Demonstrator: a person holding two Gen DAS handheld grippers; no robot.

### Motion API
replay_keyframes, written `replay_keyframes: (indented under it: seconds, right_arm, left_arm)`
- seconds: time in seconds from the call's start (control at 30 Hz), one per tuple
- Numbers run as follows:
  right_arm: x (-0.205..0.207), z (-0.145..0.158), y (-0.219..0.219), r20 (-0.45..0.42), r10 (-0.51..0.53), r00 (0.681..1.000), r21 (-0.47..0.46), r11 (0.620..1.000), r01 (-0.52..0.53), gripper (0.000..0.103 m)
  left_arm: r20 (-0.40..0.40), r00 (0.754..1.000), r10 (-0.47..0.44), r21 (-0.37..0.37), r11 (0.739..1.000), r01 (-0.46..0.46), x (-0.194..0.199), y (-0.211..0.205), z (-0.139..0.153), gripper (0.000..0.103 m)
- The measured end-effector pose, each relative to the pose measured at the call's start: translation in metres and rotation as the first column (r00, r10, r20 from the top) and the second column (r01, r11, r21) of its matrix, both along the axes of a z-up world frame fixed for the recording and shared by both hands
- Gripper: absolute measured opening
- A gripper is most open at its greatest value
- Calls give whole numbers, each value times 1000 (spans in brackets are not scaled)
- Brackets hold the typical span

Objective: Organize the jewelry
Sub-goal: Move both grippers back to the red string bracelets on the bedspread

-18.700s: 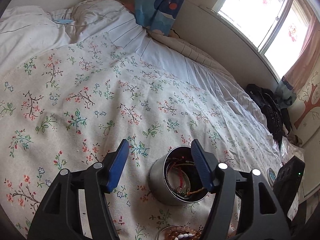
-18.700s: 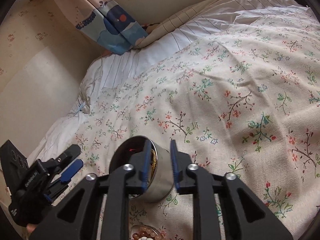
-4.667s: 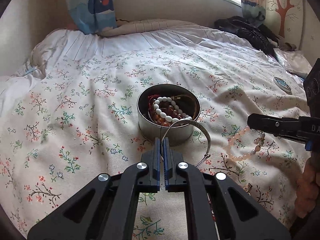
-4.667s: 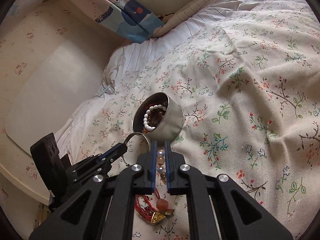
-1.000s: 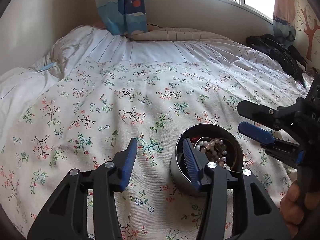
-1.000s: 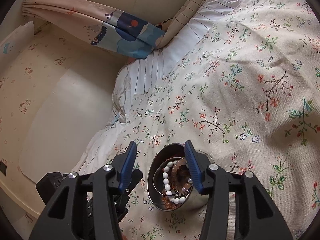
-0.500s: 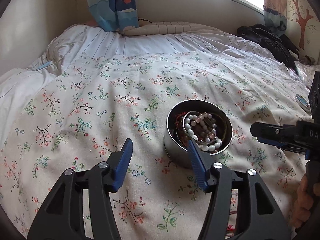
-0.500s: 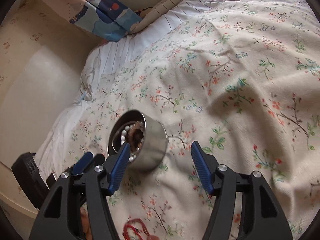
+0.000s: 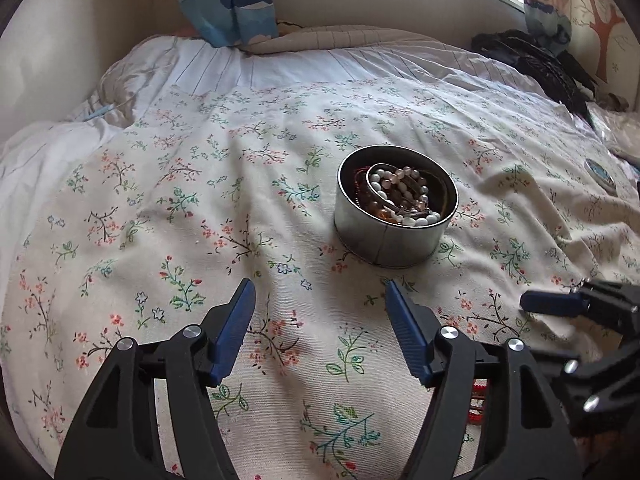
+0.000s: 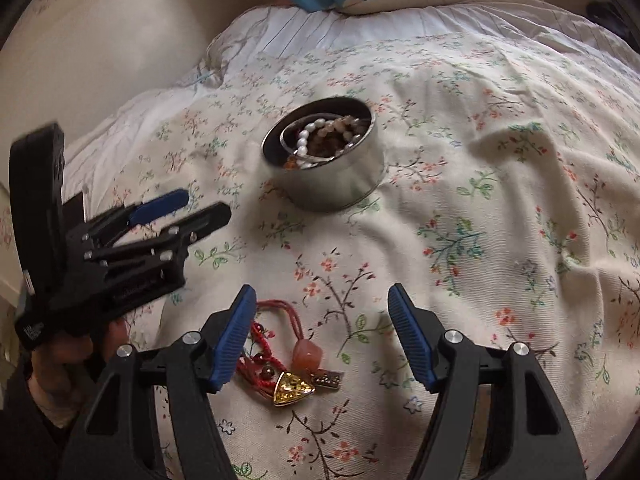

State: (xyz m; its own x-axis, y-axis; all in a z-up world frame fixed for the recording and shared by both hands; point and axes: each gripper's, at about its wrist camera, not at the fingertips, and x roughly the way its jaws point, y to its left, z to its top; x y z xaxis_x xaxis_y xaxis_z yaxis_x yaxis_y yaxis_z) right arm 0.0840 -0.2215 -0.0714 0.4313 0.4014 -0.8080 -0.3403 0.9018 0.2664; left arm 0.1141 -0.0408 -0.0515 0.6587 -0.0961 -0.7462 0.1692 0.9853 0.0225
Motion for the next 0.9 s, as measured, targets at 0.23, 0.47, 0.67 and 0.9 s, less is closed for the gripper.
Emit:
replay_keyframes:
  seconds: [0.23, 0.47, 0.67, 0.9]
  right_arm:
    - [10, -10, -30, 3, -196, 981, -100, 976, 195, 56]
    - [9, -5, -39, 8, -203, 979, -47, 978, 204, 56]
    - [16, -10, -34, 53, -263, 963, -226, 936, 268, 59]
    - [17, -8, -52, 61, -328, 943, -224, 916, 333, 59]
  left_arm:
    - [-14, 1000, -11, 7, 1000, 11, 0, -3, -4, 66]
    - [-16, 999, -49, 20, 999, 49, -3, -11, -5, 67]
    - [-33, 985, -171, -3, 985, 171, -13, -26, -7, 68]
    - [-142, 941, -309, 90, 942, 323, -24, -62, -30, 61]
